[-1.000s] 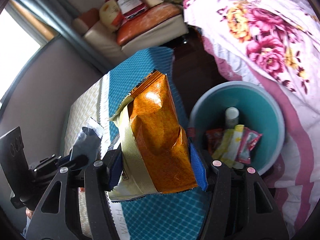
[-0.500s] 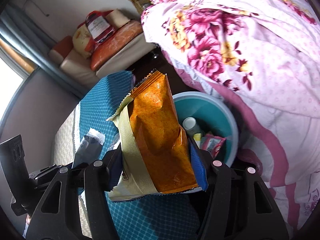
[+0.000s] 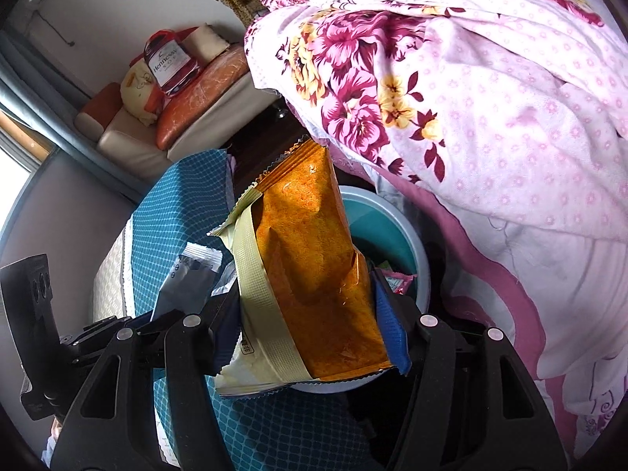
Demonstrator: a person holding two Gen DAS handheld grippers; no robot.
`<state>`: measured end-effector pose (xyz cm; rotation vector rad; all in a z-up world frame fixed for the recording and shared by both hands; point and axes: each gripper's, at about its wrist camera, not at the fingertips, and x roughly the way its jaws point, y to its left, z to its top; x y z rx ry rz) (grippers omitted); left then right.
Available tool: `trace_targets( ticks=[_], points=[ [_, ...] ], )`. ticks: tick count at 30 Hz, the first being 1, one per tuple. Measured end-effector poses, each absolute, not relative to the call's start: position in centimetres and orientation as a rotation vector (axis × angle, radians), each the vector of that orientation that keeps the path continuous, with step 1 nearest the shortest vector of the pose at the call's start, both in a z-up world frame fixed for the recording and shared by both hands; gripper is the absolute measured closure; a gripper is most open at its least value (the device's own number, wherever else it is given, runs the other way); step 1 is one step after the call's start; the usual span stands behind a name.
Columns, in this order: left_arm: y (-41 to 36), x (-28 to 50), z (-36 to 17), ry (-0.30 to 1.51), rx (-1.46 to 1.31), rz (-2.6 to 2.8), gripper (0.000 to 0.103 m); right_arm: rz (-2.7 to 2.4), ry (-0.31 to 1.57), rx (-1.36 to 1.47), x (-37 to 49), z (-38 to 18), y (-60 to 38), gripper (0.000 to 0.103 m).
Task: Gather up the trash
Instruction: 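Carry both items over the teal bin and open the left tool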
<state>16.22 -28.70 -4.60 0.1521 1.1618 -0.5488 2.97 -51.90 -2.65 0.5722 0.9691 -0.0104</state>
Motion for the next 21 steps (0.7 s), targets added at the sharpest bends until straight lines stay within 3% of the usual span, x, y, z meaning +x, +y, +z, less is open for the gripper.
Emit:
trace_targets(
  ticks=[7,10,14,17,21],
  points=[
    [-29.7,17.1,-5.4,1.17,0.154,-0.561,0.079,-0.031,0.977,0.57,3.2,-2.8,-52.5,0.043],
    [-29.6,17.4,-5.5,1.163,0.152,-0.546,0.064,-0.036,0.984,0.569,3.4,-2.8,-52.5,0.043],
    [-29.1,17.5,-5.4,1.139,0.148,-0.519,0.024,-0.042,0.992,0.569,3.7,-2.9,-52.2,0.043],
    [-28.7,17.5,-5.3,1.134,0.148,-0.509,0.016,-0.043,0.998,0.567,4.0,-3.1,-52.0,0.043],
    [-27.6,17.1,-5.4,1.148,0.13,-0.501,0.015,-0.04,1.003,0.562,4.3,-3.2,-51.6,0.043]
  ],
)
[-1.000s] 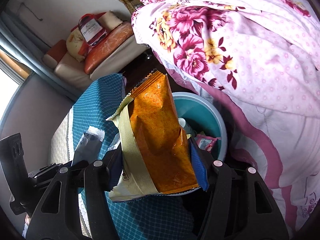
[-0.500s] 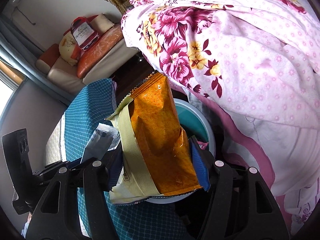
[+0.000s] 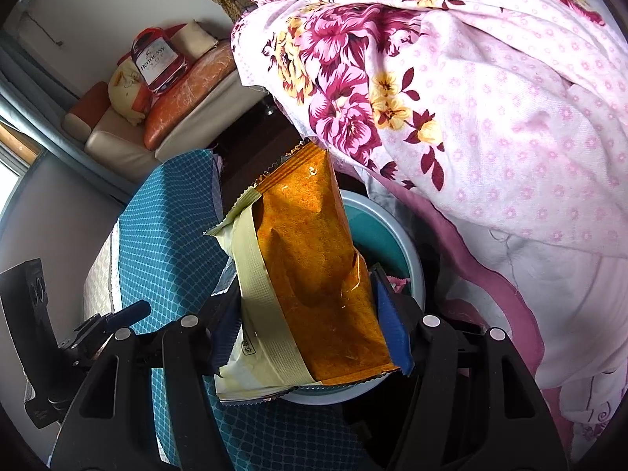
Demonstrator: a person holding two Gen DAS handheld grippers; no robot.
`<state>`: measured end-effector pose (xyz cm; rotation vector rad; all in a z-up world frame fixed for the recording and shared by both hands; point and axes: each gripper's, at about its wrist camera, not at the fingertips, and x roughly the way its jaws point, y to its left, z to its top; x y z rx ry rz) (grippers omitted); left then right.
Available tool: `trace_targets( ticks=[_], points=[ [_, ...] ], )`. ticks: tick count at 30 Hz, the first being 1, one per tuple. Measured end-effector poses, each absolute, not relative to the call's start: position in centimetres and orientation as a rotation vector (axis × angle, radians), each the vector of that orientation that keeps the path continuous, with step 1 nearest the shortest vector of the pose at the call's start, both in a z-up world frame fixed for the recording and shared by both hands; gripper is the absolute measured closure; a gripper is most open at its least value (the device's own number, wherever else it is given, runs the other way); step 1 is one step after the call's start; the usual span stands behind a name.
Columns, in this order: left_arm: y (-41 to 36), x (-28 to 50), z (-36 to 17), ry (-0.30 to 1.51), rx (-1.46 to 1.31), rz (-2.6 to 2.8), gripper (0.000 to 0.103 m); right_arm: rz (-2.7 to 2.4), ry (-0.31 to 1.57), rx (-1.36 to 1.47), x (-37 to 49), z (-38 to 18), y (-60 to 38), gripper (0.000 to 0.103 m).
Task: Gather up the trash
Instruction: 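Carry both items over the teal bin and open the left tool, then open the right tool to drop the orange chip bag into the bin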
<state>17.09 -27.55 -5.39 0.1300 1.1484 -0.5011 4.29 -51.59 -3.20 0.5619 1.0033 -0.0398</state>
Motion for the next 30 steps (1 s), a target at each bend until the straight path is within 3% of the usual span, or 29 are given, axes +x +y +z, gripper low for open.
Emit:
trace_targets(
  ticks=[16,22,30],
  points=[
    [-23.6,15.5,-5.0,1.141,0.088,-0.48,0.014,-0.039,1.034,0.532,5.5,-3.7,-49.9,0.041],
    [-22.5,15.7,-5.4,1.152,0.066,-0.47,0.014,-0.041,1.058,0.55,6.1,-4.1,-49.5,0.026],
    [-21.2,15.7,-5.7,1.165,0.039,-0.465,0.013,-0.063,1.082,0.568,6.1,-4.3,-49.2,0.026]
  ],
)
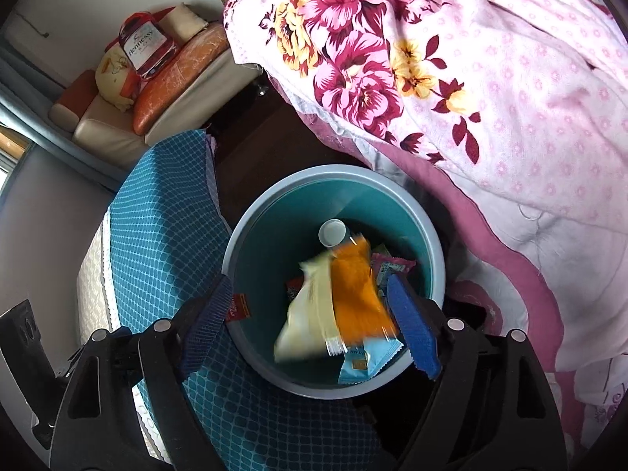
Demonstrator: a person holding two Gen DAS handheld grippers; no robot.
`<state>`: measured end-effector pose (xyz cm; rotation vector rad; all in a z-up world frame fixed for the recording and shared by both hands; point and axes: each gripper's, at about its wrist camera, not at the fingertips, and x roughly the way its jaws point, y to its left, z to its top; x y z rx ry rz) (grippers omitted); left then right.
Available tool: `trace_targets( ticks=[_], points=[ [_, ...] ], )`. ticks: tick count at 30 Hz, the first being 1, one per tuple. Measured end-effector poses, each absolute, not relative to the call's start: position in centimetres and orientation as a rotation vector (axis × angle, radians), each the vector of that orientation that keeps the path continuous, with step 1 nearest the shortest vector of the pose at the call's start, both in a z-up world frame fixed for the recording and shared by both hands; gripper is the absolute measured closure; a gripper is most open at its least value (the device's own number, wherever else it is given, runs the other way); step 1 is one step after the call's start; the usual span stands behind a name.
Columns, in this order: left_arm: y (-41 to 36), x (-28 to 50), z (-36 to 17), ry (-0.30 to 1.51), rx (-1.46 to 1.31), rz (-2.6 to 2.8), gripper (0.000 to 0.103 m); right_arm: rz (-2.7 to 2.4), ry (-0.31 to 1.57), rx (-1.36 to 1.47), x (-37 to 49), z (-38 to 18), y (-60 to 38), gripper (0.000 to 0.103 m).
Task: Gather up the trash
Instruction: 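Open the right tool to drop the orange chip bag into the bin, then move both tools back to the bed and grasp the brown coconut shell rim with the right tool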
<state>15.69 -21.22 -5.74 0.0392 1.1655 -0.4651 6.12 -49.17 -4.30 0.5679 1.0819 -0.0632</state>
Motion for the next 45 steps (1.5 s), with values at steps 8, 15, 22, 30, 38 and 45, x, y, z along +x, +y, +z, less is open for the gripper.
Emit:
trace_targets(
  ticks=[8,15,22,30,38,45],
  points=[
    [-20.1,14.5,-5.0,1.154,0.025,-0.466,0.012,-0.043,1.083,0.548,5.7,-3.5,-47.7,0.025],
    [-17.7,13.1,-3.9,1.126,-0.001,-0.451,0.011,-0.012,1.082,0.516,5.3,-2.2,-45.1,0.025],
    [-14.0,11.8,-2.7,1.096,-0.049,-0.427,0.01,0.03,1.088,0.468,4.8,-0.7,-41.4,0.025],
    [-8.0,9.8,-1.7,1.065,-0.066,-0.378,0.01,0.115,1.119,0.395,4.5,0.4,-35.4,0.025],
    [0.4,7.3,-0.8,1.025,-0.066,-0.301,0.01,0.211,1.147,0.314,4.1,1.2,-28.7,0.025],
    [8.4,5.0,-1.0,1.013,-0.066,-0.195,0.01,0.312,1.202,0.236,3.2,0.8,-21.9,0.025]
  ],
)
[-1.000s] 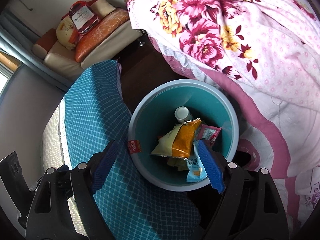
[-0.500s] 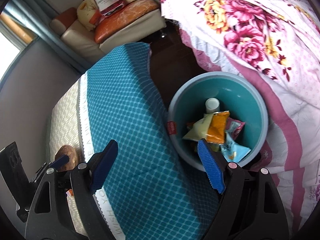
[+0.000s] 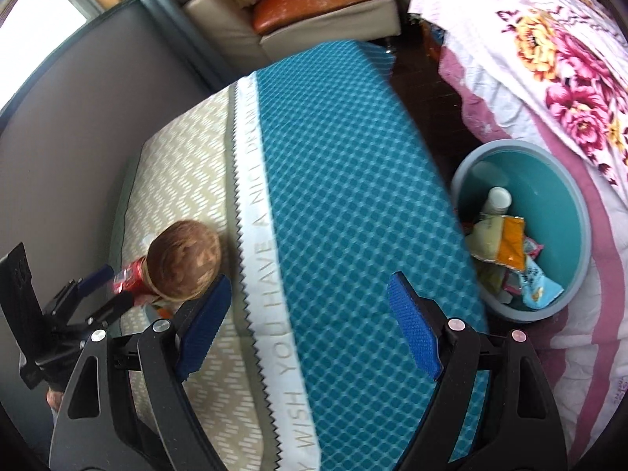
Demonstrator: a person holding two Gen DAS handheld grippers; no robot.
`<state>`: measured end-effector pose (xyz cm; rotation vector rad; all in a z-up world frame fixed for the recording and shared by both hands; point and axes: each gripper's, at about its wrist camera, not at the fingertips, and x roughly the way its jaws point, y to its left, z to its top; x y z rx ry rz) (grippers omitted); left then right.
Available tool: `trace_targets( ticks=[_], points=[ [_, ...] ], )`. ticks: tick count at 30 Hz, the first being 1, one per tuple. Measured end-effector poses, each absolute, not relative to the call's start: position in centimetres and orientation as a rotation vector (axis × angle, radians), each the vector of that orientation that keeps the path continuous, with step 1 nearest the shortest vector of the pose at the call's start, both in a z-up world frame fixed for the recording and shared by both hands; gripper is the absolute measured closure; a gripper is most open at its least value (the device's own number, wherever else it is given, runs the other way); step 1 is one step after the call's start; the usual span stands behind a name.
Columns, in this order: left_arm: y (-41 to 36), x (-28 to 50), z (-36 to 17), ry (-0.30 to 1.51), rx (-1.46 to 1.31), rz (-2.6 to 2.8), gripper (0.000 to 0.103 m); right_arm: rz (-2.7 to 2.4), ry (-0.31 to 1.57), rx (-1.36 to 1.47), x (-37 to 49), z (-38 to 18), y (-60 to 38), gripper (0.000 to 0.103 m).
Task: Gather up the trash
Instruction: 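Move both tools back to the bed and grasp the brown coconut shell rim with the right tool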
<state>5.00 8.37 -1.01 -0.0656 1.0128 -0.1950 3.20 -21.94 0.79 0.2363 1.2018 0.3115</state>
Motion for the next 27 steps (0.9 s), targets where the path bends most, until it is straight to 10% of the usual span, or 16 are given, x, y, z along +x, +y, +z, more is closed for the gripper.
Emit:
trace_targets(
  ticks=[18,27],
  points=[
    [18.5,3.2,-4.2,1.052,-0.17,-0.077,0.01,0.413,1.299,0.142,4.0,-2.4,-11.9,0.026],
    [18.1,3.6,-4.1,1.054,-0.176,-0.102,0.01,0.467,1.317,0.139,6.8,-5.1,-9.3,0.052]
  ],
)
